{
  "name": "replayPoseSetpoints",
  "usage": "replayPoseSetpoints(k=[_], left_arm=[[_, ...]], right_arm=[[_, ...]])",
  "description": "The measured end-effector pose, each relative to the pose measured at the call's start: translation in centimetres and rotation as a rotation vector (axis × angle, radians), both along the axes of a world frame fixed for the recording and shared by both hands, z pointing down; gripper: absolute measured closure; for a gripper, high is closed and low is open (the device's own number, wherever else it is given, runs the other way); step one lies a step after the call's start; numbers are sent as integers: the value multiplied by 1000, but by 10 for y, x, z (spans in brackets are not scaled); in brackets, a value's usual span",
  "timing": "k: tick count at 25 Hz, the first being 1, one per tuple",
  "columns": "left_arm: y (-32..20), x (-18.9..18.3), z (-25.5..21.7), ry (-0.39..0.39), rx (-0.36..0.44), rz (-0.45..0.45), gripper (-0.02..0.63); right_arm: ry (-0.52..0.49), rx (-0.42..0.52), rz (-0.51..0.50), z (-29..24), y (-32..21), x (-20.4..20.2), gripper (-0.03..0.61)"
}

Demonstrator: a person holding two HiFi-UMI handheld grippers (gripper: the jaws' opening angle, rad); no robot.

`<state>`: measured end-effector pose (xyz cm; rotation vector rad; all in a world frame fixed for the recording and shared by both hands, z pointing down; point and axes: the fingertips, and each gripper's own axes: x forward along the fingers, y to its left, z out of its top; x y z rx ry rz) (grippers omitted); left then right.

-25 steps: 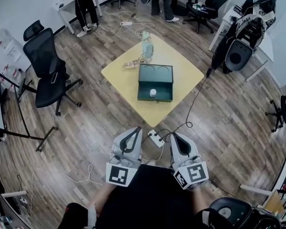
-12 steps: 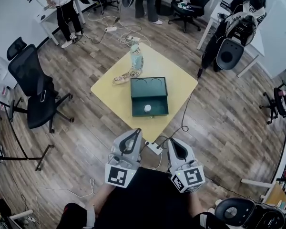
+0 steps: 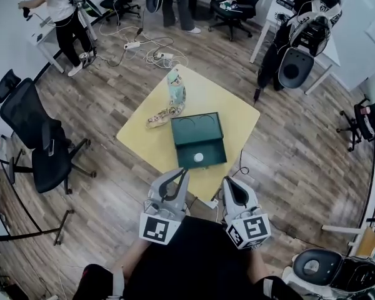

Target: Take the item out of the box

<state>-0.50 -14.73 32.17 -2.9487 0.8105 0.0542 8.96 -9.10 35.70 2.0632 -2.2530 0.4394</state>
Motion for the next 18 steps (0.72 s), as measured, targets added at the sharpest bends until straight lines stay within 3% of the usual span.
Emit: replayPoseSetpoints(k=[7, 18], left_arm=[[-43, 2, 14, -23, 21, 86, 614], [-76, 18, 35, -13, -42, 169, 614]], right_arm=[[11, -39, 68, 15, -37, -4, 575], [-18, -166, 115, 54, -71, 5, 575]])
